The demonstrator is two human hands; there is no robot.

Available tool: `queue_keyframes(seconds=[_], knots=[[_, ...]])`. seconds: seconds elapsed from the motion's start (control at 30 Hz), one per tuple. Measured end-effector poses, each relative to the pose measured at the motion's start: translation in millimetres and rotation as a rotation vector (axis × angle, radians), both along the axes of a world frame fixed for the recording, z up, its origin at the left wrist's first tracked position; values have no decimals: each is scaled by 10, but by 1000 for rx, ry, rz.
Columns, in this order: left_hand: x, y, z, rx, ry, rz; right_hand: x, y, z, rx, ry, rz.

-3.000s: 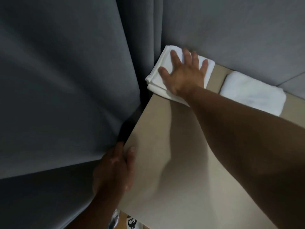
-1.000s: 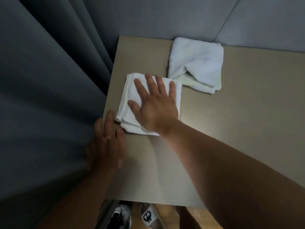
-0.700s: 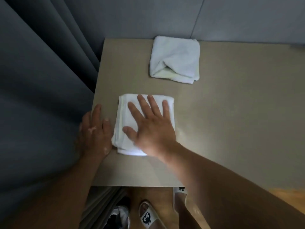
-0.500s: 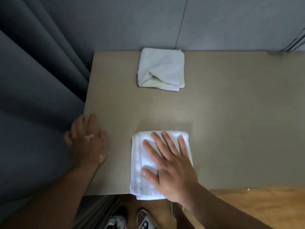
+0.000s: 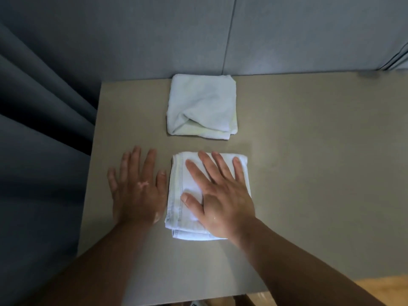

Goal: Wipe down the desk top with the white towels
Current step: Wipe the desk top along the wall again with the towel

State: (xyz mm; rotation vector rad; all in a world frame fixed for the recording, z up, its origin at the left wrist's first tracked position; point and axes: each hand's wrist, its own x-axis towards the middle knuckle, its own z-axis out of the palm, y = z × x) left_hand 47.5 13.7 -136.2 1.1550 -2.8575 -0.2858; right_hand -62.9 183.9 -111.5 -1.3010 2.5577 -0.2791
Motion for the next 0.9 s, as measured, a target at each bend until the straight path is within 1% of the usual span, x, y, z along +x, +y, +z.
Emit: queue_keyframes(seconds=[0.1,0.2,0.33,0.43,0.57,0.7,0.8,0.9], knots=[[-11,-20,1,-21,3,-14,-158,-130,10,-19,-3,-12],[-8,-22,9,-17,-31,-16,-274,-228,10,10,-3,-14],[-10,-37,38,50,-52,-1,-310,-274,14,50,2,-13],[11,-63,57,83,-128,-18,-172,-181,11,68,4,-41],[57,-69,71,110,-205,-53,397,224,5,20,-20,-76],[67,-50,84,115,-227,-33,903,740,-10,3,-7,-41],[73,-19,65,88,-202,-38,841,1193,-40,-7,33,-68],[85,-8,44,55,-200,-38,575,1561,-24,9,68,-173]])
